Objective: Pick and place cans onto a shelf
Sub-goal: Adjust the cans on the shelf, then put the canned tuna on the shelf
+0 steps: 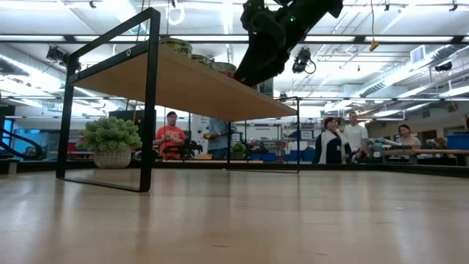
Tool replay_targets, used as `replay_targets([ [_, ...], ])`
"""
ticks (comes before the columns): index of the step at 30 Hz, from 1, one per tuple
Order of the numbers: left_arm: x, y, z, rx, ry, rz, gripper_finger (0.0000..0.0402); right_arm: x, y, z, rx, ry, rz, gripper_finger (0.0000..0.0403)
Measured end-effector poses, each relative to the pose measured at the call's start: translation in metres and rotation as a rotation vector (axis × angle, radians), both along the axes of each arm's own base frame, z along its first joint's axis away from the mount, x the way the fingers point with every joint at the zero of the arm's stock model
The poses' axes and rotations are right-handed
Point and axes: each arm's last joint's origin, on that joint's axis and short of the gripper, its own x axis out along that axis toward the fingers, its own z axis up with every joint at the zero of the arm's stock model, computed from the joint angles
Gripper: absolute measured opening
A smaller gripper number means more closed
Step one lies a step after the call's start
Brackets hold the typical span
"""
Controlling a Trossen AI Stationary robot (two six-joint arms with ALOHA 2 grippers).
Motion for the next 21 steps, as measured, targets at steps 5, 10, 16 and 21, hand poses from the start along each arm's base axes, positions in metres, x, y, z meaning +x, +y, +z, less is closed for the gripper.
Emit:
replay_targets([
  [5, -0.007, -0.020, 0.000, -0.127, 0.046, -0.124, 0.0345, -0.001, 0.004, -0.001, 0.080, 0.009, 0.026, 0.0347],
  [10, -0.022, -0.051, -0.001, -0.202, 0.092, -0.167, 0.0345, -0.011, 0.024, 0.007, 0.096, 0.030, 0.025, 0.0347],
  [16, -0.026, -0.098, -0.022, -0.222, 0.216, -0.160, 0.0345, -0.034, 0.044, 0.032, 0.025, 0.006, -0.019, 0.0347],
  [21, -0.018, -0.139, -0.059, -0.140, 0.340, -0.172, 0.0345, -0.043, 0.055, 0.043, -0.025, -0.031, -0.027, 0.0347],
])
